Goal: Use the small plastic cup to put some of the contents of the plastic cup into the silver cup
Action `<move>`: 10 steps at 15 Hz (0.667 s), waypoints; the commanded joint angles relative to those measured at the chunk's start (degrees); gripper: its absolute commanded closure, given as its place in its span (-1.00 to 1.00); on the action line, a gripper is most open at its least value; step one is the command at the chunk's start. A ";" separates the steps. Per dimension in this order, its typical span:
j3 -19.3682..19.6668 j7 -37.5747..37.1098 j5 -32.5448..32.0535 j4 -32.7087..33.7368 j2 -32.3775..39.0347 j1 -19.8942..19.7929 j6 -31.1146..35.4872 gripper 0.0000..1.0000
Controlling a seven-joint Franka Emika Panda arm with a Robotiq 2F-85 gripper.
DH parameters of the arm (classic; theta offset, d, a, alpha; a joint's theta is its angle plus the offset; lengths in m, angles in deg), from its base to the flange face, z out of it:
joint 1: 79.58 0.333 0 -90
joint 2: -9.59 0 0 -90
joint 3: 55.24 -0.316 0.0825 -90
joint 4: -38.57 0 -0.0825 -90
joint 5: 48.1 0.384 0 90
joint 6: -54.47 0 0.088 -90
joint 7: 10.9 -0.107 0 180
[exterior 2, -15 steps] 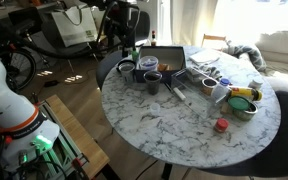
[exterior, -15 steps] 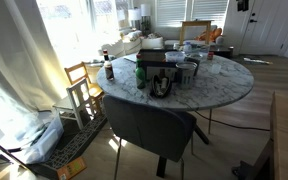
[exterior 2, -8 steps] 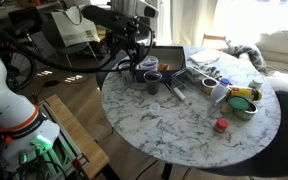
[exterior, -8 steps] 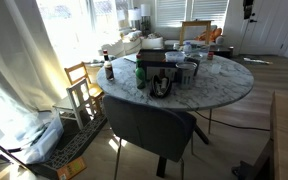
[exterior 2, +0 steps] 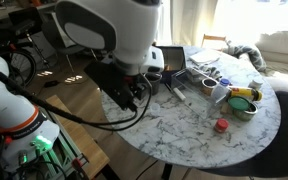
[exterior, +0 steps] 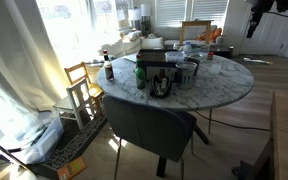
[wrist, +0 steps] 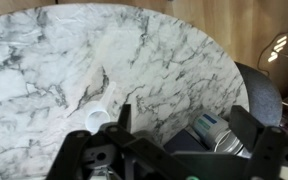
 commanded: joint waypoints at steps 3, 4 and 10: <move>4.28 17.90 19.66 7.56 16.38 -5.01 -8.39 -1.00; 3.80 20.20 21.83 9.53 19.48 -6.51 -11.31 -1.00; 0.83 18.87 21.00 10.17 20.93 -9.73 -11.84 -1.00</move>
